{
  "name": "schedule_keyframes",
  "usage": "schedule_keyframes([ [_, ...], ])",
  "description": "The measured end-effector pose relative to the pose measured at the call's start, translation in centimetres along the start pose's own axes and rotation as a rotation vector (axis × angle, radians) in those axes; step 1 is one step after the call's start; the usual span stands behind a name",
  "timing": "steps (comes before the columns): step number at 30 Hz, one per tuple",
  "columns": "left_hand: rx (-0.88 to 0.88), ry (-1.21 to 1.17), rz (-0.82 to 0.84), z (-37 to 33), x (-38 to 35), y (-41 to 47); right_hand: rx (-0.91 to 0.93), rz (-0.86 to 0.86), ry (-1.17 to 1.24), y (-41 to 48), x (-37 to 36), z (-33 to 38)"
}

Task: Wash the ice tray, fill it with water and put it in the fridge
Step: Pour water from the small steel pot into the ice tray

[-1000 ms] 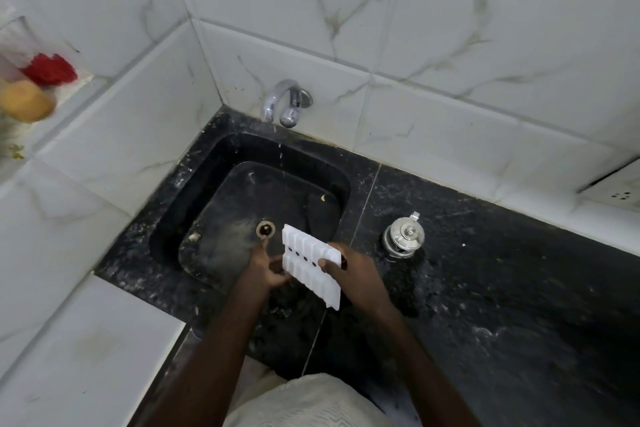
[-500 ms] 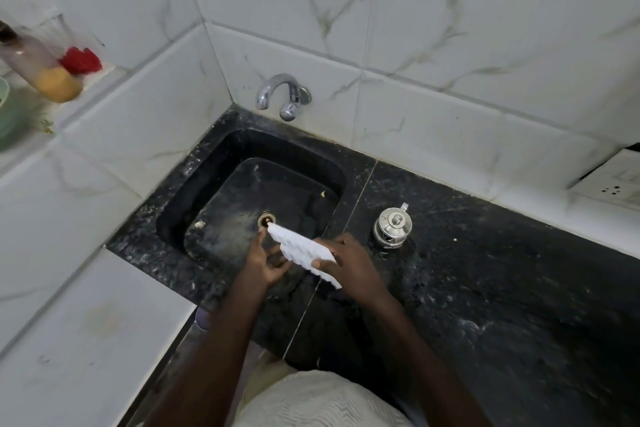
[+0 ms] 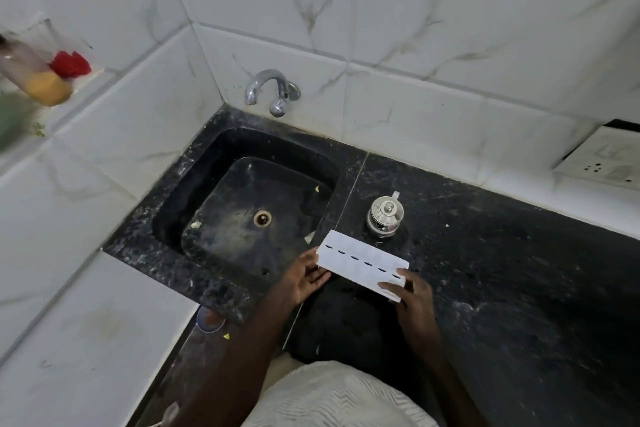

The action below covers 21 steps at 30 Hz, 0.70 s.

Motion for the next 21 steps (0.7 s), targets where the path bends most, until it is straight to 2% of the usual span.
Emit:
schedule_keyframes([
  [5,-0.06,0.142,-0.035,1.9,0.0,0.2,-0.001,0.008,-0.005,-0.9,-0.6,-2.1],
  [11,-0.221,0.375,-0.052,2.7,1.1,-0.1,0.041,0.013,-0.007,-1.6,-1.9,-2.4],
  [13,-0.343,0.585,-0.057,2.6,1.3,-0.7,0.043,0.034,-0.006,-1.7,-2.0,-2.2],
  [17,-0.624,1.244,-0.083,2.7,2.0,-1.6,-0.113,0.149,0.011,-1.5,-1.8,-1.9],
  [21,-0.61,1.589,-0.104,4.0,3.2,-1.3,-0.227,0.093,0.065,0.4,-0.3,-1.0],
])
Point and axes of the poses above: each hand's wrist, its own y-axis towards the middle knuckle, its own x-axis out of the back of the hand, z = x × y, the point moved 2 cm from there along y, towards the middle knuckle, and after that the axes turned 2 degrees about y, right-handed, at the moved point
